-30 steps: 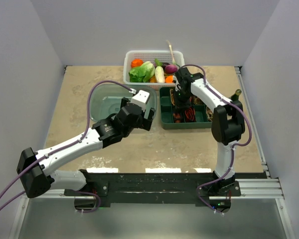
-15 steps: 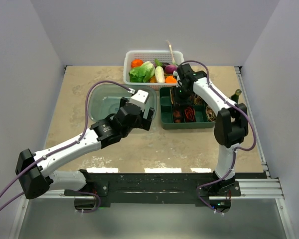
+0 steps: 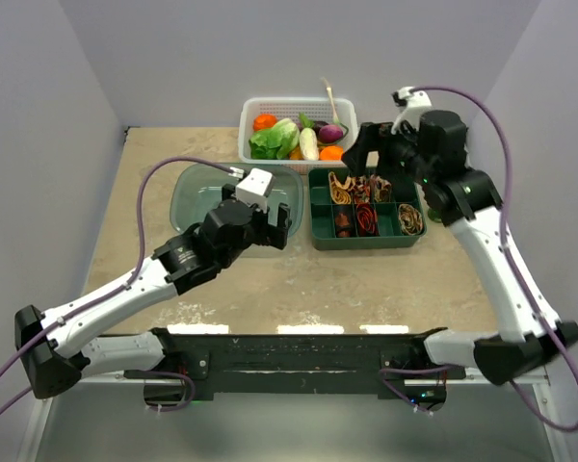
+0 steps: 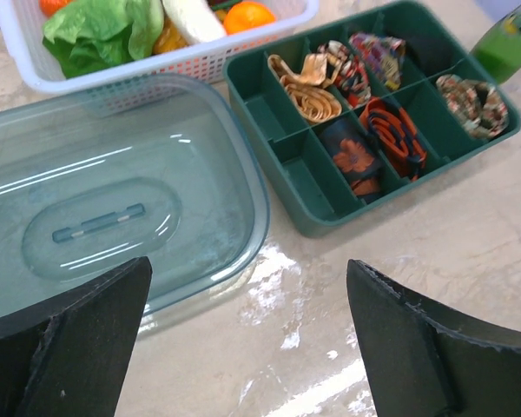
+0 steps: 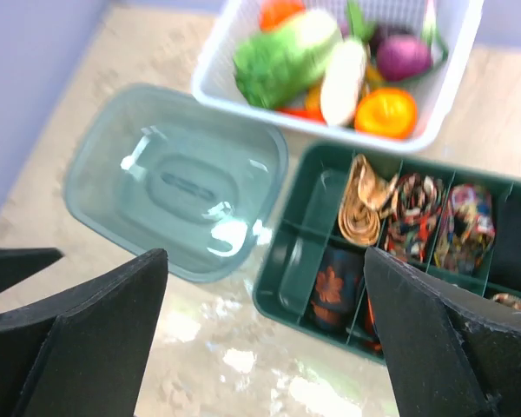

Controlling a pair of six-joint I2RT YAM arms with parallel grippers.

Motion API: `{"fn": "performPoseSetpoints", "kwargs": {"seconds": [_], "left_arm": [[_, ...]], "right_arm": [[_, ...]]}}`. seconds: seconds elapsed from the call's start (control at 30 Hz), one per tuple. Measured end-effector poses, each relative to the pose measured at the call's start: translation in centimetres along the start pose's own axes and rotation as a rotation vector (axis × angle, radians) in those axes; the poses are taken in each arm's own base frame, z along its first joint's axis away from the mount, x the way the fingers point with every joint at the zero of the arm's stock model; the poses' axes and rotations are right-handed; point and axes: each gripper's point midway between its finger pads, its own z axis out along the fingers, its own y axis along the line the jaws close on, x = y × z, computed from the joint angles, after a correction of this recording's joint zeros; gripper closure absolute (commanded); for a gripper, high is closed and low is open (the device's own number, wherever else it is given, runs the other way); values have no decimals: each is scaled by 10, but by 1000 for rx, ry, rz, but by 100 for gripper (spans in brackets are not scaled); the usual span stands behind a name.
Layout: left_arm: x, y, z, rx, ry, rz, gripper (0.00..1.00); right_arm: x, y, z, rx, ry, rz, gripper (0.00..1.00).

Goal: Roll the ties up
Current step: Reset both arms

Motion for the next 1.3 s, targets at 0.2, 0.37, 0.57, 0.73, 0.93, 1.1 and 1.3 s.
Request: {"fn": "performPoseSetpoints", "kwargs": {"seconds": [0.2,0.37,0.57,0.73,0.93,1.1,1.3], "left_arm": [[-24,-1,-22,49,-100,-95,0],[-35,-1,-40,93,-169,-173,0],[-43,3,-60,132,-243,-248,0],[-45,6,-66,133,-264,-284,0],[-43,7,-64,126,-260,-292,0],[-41,8,-62,111,-260,-291,0],[-40,12,-57,82,-262,-273,0]], "right_arm": [[-20,14,-66,-66,-245,-31,1],[-18,16,-93,-85,-333,-44,1],[-12,16,-108,-91,-365,-58,1],[-8,15,-112,-90,-371,-66,1],[-8,15,-111,-89,-371,-70,1],[-10,15,-111,-87,-380,-82,1],[-8,12,-101,-77,-368,-90,1]]}}
